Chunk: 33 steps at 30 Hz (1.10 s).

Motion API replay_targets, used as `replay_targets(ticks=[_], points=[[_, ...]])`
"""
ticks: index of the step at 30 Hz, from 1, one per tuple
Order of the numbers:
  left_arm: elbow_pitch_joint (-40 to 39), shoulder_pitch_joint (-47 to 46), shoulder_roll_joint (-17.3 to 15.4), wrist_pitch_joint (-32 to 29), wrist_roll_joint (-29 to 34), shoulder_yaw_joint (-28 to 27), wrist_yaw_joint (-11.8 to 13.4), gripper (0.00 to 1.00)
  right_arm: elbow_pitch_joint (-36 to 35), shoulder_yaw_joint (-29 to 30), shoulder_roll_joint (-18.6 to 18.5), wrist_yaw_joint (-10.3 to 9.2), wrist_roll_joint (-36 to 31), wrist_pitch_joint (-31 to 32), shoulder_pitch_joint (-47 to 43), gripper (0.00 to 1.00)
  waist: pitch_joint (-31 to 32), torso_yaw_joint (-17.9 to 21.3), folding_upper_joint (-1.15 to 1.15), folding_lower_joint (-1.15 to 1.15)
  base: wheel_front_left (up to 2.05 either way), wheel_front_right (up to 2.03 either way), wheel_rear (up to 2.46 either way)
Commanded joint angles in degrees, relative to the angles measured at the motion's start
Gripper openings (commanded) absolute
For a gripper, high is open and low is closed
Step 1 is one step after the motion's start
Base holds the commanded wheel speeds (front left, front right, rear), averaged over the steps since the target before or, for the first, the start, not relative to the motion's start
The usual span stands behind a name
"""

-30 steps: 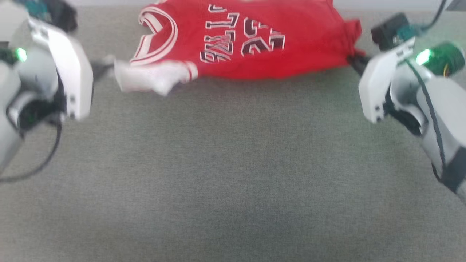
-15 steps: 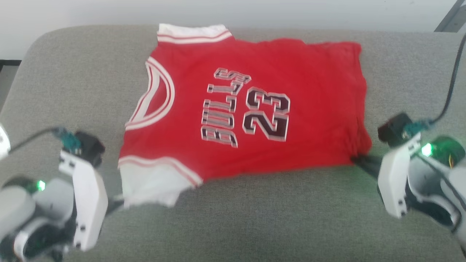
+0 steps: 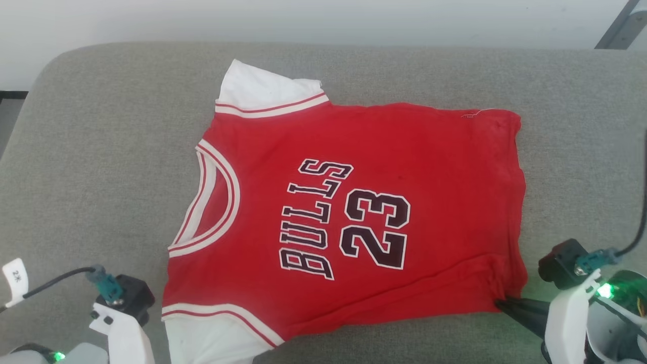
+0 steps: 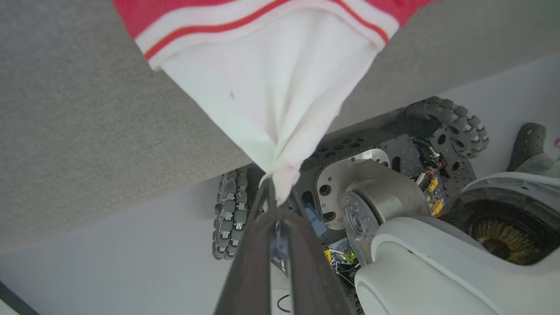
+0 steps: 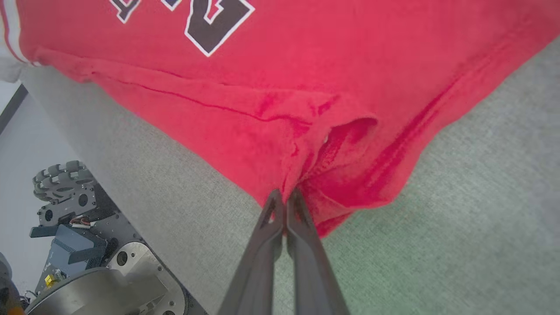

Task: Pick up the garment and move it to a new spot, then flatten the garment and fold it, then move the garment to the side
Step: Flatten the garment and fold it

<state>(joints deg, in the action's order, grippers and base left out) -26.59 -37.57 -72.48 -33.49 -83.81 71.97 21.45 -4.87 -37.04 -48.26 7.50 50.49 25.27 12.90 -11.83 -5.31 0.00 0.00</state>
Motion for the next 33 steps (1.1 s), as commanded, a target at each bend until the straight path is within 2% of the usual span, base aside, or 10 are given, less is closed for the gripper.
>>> replay_targets(ticks=[1, 9, 14, 18, 23, 33], points=[[-0.6, 0.1, -0.7, 1.0, 0.5, -0.6, 0.5, 0.00, -1.0, 1.3, 0.1, -0.02, -0.5, -0.3, -1.8, 0.00, 0.0, 0.1, 0.00, 0.00, 0.00, 0.00, 0.00], [1.2, -5.8, -2.5, 3.4, 5.2, -4.8, -2.1, 0.00, -3.4, 8.3, 3.1, -0.02, -3.7, -0.8, -4.5, 0.00, 0.0, 0.7, 0.00, 0.00, 0.00, 0.00, 0.00], [5.5, -12.3, -0.6, 2.1, 9.6, -7.6, -6.5, 0.00, -3.7, 13.9, 6.8, -0.02, -6.8, 0.5, -3.5, 0.00, -1.0, 1.5, 0.00, 0.00, 0.00, 0.00, 0.00], [11.6, -17.4, 3.0, 0.7, 13.5, -8.8, -11.2, 0.00, -2.7, 18.0, 10.6, -0.02, -10.1, 2.2, -1.6, 0.00, -2.2, 2.3, 0.00, 0.00, 0.00, 0.00, 0.00], [21.7, -23.3, 9.3, -0.4, 17.5, -9.1, -16.8, 0.00, -0.6, 20.6, 15.0, -0.02, -14.0, 4.5, 2.1, 0.00, -4.2, 3.4, 0.00, 0.00, 0.00, 0.00, 0.00], [42.5, -29.1, 21.8, 0.7, 21.4, -6.4, -26.5, 0.00, 5.1, 20.3, 22.9, -0.02, -19.8, 8.4, 8.4, 0.00, -8.9, 5.1, 0.00, 0.00, 0.00, 0.00, 0.00]])
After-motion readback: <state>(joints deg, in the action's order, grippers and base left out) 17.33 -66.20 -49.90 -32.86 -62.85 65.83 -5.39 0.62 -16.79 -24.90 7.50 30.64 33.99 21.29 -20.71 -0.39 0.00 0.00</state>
